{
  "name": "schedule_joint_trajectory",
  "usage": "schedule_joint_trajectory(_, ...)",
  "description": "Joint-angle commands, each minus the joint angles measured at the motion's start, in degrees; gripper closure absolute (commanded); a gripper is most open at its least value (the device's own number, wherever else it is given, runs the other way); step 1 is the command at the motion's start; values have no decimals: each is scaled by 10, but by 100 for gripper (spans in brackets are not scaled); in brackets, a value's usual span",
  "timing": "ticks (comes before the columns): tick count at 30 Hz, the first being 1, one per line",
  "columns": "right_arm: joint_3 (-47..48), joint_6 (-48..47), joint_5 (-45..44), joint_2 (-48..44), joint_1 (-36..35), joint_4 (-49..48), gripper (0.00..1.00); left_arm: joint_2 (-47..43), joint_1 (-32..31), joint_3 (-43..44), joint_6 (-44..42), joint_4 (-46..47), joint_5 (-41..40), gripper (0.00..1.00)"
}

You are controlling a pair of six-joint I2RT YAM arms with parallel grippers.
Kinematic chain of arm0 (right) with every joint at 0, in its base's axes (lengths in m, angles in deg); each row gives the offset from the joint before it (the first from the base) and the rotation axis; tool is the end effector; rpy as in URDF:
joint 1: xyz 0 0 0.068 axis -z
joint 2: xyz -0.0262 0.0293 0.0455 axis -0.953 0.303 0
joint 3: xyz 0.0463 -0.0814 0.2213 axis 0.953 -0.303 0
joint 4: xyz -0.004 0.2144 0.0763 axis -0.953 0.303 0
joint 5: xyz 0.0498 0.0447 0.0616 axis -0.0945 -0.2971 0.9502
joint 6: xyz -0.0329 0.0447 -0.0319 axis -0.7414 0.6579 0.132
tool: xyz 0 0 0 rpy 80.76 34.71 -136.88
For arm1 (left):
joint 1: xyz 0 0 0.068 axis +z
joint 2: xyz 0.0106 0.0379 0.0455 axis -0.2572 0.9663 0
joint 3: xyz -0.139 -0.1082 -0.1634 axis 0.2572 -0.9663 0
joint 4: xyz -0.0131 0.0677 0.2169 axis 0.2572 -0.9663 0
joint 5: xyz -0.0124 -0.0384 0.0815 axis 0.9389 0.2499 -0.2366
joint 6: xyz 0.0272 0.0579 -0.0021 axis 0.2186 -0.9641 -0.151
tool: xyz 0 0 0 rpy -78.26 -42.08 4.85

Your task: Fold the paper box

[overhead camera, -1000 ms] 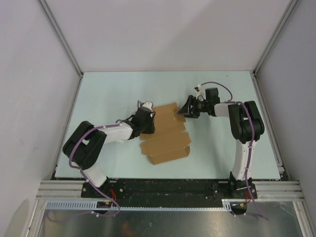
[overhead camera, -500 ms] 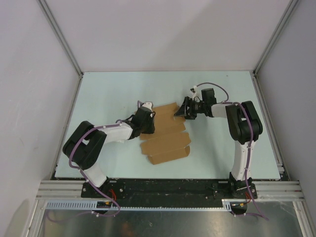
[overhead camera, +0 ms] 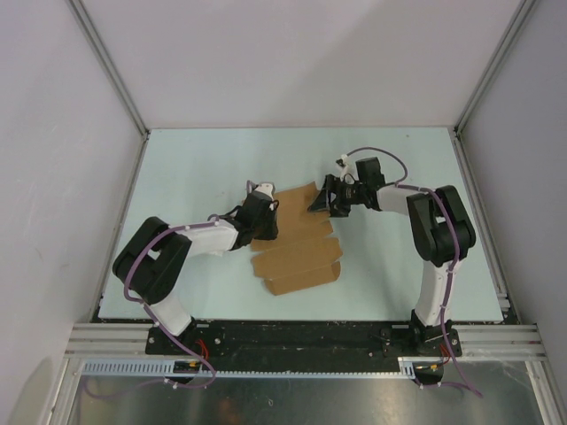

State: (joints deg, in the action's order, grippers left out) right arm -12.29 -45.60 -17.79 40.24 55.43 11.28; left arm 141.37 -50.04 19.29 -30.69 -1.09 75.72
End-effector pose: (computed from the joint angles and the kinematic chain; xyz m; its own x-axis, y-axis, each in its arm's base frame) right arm 0.3472 0.1436 0.1317 -0.9160 0.0316 -0.4000 -0.3206 0.5419 0.7769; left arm 0.2564 -0.1748 0.1332 -0.7641 0.0070 -0.6451 0.2088 0.9488 -0.2370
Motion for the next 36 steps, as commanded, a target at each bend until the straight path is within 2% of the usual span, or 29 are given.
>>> schedule_joint_trajectory(1, 0, -9, 1, -43, -6, 16, 21, 11, -2, 14, -4, 11, 15, 67)
schedule_joint_trajectory(5, 0, -9, -6, -60, -5, 20, 17, 11, -2, 15, -4, 11, 17, 67)
schedule_joint_trajectory(13, 0, 1, -1, -69, -5, 16, 18, 14, -2, 17, -4, 11, 20, 68)
schedule_joint_trajectory(16, 0, 6, 4, -67, -5, 13, 24, 13, -3, 19, -4, 11, 20, 68)
schedule_joint_trajectory(20, 0, 17, 17, -61, -5, 0, 39, 13, -3, 18, -4, 11, 22, 68)
schedule_joint_trajectory(23, 0, 25, 18, -61, -5, -10, 45, 14, -2, 17, -4, 11, 24, 68)
schedule_joint_trajectory(28, 0, 35, 21, -51, -7, -23, 50, 16, -2, 18, -4, 11, 24, 68)
schedule_joint_trajectory(32, 0, 43, 22, -41, -14, -34, 58, 17, -2, 18, -4, 11, 27, 68)
schedule_joint_trajectory(36, 0, 54, 25, -29, -22, -54, 60, 18, -2, 17, -4, 11, 28, 68)
